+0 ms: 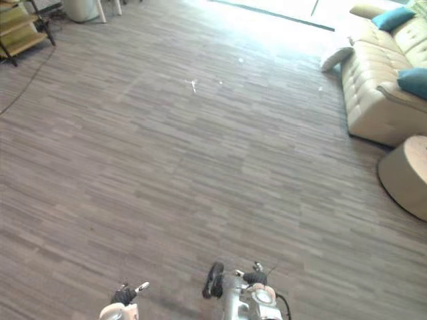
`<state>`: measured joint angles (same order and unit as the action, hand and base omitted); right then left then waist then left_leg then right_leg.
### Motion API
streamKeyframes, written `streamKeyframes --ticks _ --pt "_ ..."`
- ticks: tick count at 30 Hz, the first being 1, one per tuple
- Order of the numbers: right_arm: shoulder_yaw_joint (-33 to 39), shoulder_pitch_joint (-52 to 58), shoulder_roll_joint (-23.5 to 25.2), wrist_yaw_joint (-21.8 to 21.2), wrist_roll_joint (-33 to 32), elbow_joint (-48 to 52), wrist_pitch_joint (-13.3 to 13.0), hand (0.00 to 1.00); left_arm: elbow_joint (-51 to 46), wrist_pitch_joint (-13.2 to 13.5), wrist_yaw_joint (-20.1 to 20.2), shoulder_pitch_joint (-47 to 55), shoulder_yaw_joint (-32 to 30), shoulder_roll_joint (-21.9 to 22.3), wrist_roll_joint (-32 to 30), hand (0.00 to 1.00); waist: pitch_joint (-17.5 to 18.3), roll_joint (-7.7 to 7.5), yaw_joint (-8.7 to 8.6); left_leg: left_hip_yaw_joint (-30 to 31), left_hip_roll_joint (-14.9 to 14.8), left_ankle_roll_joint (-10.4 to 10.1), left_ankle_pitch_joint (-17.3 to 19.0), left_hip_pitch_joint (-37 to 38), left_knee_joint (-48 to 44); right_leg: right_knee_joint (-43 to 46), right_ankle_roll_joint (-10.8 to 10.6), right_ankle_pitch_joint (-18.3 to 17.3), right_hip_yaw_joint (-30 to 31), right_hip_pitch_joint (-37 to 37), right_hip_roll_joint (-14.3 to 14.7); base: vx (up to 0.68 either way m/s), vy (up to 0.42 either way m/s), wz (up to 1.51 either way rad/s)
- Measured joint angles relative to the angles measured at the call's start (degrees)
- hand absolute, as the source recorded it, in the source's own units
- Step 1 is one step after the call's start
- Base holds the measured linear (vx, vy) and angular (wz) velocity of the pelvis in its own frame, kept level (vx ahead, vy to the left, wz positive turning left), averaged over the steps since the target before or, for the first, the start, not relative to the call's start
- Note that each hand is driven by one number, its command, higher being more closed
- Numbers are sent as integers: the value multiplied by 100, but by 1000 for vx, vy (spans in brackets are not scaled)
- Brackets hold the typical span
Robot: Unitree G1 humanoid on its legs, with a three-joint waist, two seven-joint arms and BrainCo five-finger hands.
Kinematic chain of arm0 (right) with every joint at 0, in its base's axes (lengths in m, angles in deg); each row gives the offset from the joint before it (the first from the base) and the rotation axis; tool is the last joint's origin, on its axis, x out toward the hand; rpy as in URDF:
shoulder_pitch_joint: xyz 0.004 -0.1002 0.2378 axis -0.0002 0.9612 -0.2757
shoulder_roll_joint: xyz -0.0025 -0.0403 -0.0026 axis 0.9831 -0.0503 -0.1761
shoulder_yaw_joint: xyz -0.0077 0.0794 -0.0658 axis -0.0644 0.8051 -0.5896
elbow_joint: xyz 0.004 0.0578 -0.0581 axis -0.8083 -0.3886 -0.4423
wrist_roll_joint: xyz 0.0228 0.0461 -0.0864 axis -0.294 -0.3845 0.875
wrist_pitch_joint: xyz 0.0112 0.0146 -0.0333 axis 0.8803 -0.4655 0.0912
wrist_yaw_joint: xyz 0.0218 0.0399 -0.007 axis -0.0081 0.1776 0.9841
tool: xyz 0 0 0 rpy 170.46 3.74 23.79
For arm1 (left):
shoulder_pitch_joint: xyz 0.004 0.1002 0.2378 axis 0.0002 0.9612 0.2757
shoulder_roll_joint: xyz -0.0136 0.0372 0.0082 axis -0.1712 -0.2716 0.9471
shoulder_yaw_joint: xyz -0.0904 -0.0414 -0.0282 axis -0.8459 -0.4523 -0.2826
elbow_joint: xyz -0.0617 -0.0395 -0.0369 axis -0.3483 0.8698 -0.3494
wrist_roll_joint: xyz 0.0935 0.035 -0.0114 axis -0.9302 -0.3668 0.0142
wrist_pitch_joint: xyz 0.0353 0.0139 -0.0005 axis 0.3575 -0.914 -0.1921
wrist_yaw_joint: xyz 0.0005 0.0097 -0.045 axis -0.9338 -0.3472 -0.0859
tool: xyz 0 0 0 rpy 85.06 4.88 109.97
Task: Pick up cushions and gather them together orderly.
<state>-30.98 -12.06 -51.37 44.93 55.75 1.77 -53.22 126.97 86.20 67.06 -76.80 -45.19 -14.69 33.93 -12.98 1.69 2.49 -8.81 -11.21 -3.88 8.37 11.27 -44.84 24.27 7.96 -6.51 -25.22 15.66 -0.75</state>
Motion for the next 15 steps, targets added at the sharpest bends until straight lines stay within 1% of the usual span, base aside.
streamKeyframes --ticks 1,2,3,4,5,6,7,8,9,10,11,12,13,14,15 --pt "-7 -2 -10 1 -1 6 3 0 -36 0 2 9 -16 30 3 0 -16 58 17 28 -81 -1 -341 -157 -320 -63 -3 -31 36 -95 90 690 -73 -67" --pt "-12 -28 -44 20 -25 -37 12 0 -104 9 8 14 -4 77 -12 0 -64 213 75 14 -377 -102 -306 -645 -1388 -241 43 -115 197 -417 338 535 34 -71" --pt "4 -76 -25 29 -63 -80 23 0 -151 5 28 7 -41 74 -10 0 -123 235 73 1 -503 -77 35 -1067 -1981 -376 39 -240 337 -756 443 805 40 -76" --pt "10 -85 23 47 -70 -151 58 0 -260 18 51 3 -66 17 -2 0 -201 123 69 -6 -467 -17 385 -1477 -2181 -627 -34 -352 506 -1246 452 678 21 -47" --pt "1 -83 51 52 -73 -236 80 0 -362 32 64 7 -57 -38 5 0 -253 13 102 -12 -373 63 571 -1702 -2036 -841 -98 -398 626 -1626 411 780 22 -40" --pt "-46 -115 70 61 -117 -360 105 0 -512 64 78 14 -53 -118 29 0 -264 -168 134 -45 -115 180 802 -2208 -1408 -1212 -225 -484 806 -2159 306 639 34 -36" --pt "-44 -124 69 60 -148 -400 108 0 -567 85 81 17 -55 -121 43 0 -280 -206 147 -47 -7 207 872 -2395 -978 -1309 -274 -499 881 -2347 250 736 94 -53" --pt "-36 -127 67 72 -182 -406 107 0 -689 113 89 35 -133 -72 70 0 -278 -204 223 -53 170 246 889 -2700 -78 -1423 -391 -597 1051 -2536 145 473 128 -66" --pt "-30 -125 59 97 -181 -434 101 0 -768 136 86 51 -197 -13 87 0 -279 -195 289 29 351 165 703 -2874 931 -1506 -518 -733 1214 -2675 54 580 208 -84" --pt "-38 -128 43 124 -180 -546 86 0 -783 159 81 65 -221 27 145 0 -266 -162 360 157 472 20 324 -2938 2030 -1583 -643 -871 1381 -2836 -6 763 343 -124" --pt "-64 -66 61 169 -178 -677 108 0 -792 171 47 142 -277 36 254 0 -227 -191 548 128 496 11 -784 -2878 2603 -1692 -840 -1167 1753 -3201 -130 814 363 -107" --pt "-66 -75 110 172 -177 -710 108 0 -793 173 46 175 -309 -19 260 0 -156 -227 571 90 566 117 -871 -2891 2521 -1712 -851 -1205 1827 -3226 -197 733 326 -86" --pt "-185 -86 180 158 -183 -759 113 0 -781 160 50 191 -390 -103 265 0 -90 -365 565 -21 664 238 -644 -2984 2311 -1720 -824 -1201 1891 -3244 -347 615 234 -45" --pt "-193 -32 185 171 -169 -696 104 0 -770 133 43 196 -481 -107 258 0 -8 -506 569 -151 656 427 -260 -3077 1916 -1522 -921 -1034 1995 -3112 -517 588 241 -56" --pt "-211 -12 202 174 -160 -654 101 0 -731 132 14 211 -561 -105 263 0 5 -534 655 -273 651 485 -81 -3033 1699 -1190 -1055 -950 2095 -3055 -613 816 374 -79"
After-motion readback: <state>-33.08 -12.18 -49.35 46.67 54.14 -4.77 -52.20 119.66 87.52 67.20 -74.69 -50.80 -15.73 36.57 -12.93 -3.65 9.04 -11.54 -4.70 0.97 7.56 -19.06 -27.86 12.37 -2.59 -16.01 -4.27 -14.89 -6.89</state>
